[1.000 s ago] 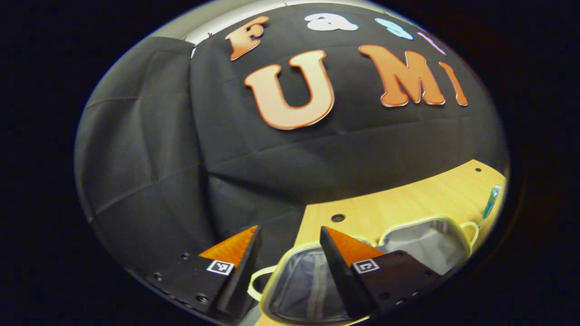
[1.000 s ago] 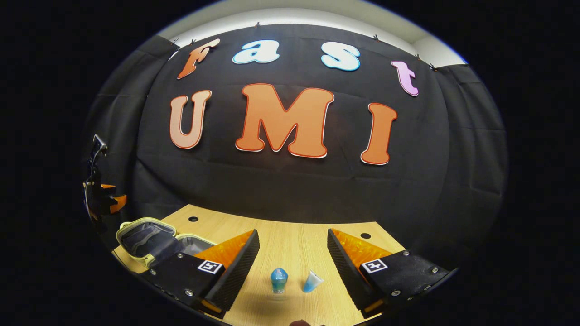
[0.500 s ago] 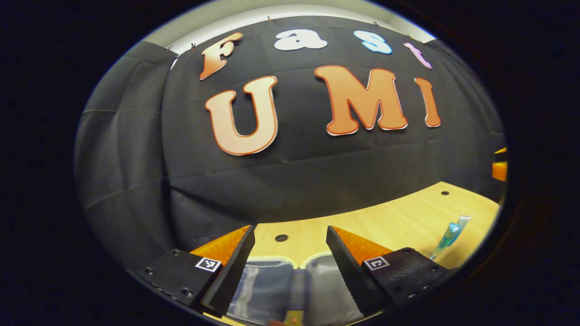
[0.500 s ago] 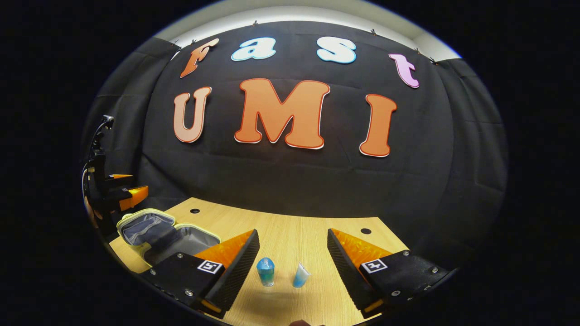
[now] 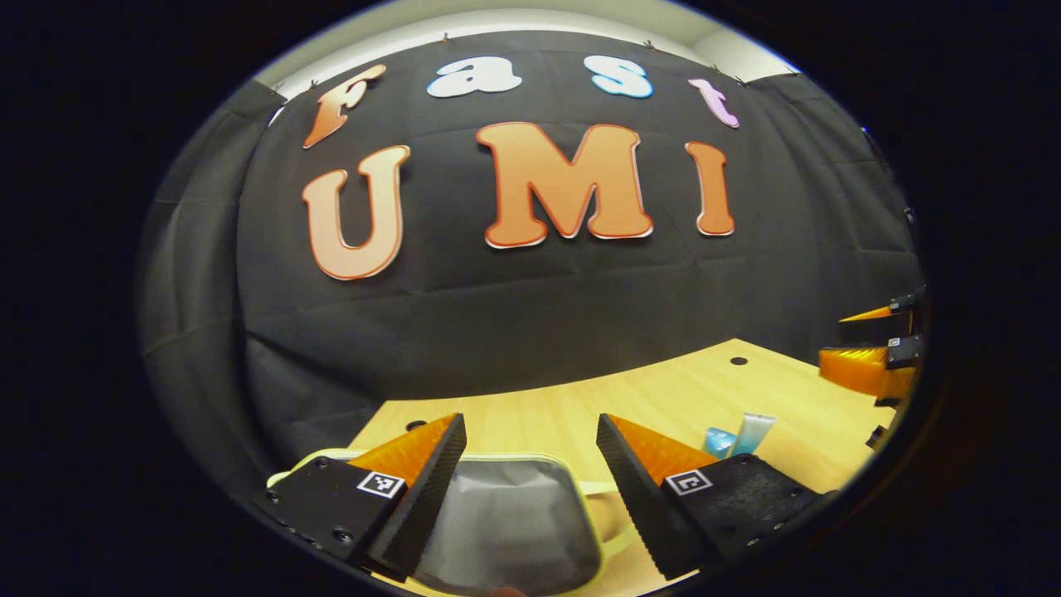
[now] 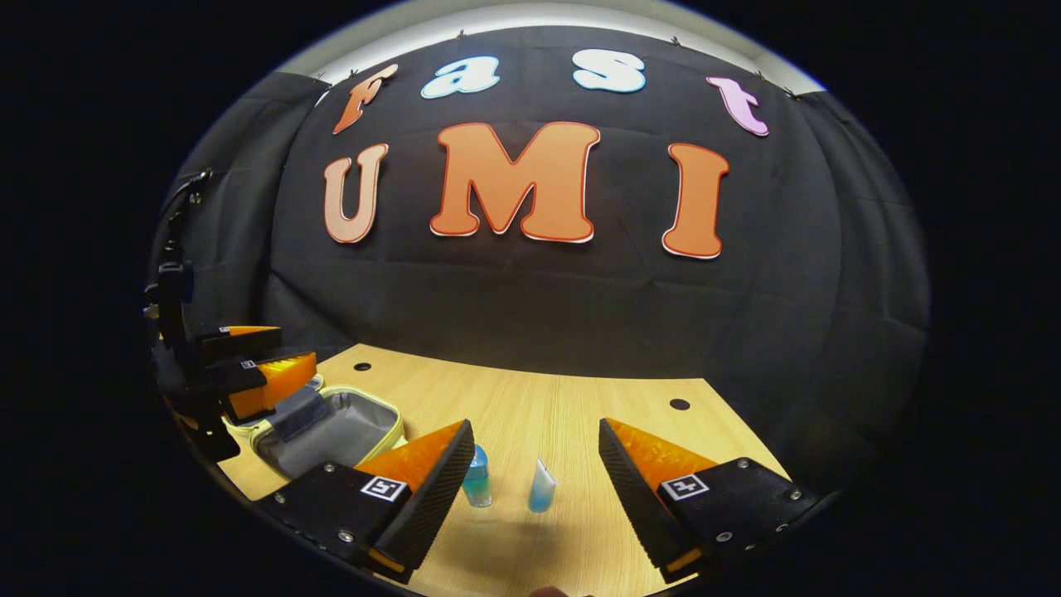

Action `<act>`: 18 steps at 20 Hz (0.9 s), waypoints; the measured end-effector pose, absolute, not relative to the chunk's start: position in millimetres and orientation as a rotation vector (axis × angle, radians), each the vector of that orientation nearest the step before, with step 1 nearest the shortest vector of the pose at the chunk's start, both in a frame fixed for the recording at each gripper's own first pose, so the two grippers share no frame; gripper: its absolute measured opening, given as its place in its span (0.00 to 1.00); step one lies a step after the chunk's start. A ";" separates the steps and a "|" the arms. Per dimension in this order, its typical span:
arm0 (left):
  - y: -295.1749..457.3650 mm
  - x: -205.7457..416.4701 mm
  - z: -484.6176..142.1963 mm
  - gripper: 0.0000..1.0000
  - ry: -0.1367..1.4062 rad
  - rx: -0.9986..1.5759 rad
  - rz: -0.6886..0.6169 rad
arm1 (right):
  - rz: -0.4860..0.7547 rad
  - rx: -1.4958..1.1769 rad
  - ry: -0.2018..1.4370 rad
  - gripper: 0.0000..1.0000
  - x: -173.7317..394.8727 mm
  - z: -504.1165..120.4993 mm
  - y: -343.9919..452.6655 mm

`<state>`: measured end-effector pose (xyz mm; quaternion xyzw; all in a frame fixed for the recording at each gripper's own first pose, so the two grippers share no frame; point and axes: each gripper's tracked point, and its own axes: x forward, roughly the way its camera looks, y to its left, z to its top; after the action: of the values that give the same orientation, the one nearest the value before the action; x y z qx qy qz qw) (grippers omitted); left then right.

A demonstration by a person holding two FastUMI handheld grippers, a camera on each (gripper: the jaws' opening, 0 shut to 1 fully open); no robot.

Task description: First open the suitcase, pack the skin care products into it, and then close the suitcase.

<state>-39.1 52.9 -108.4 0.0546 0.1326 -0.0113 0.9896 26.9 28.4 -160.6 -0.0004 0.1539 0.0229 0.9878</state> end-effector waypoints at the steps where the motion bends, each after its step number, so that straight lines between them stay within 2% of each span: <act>1: 36.0 -40.3 -113.8 0.98 0.273 0.110 -0.040 | 0.051 -0.004 0.315 0.96 26.5 -167.2 26.7; 8: -59.5 -45.0 -153.9 0.98 0.325 0.092 -0.111 | 0.117 -0.037 0.392 0.96 23.6 -212.7 15.2; 18: -110.3 -34.2 -262.1 0.99 0.458 0.048 -0.137 | 0.187 -0.060 0.444 0.96 40.1 -261.3 14.9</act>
<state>-34.2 -110.3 -262.1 0.0238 0.2267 -0.0679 0.9713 40.1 14.9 -261.3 -0.0299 0.2199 0.0924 0.9707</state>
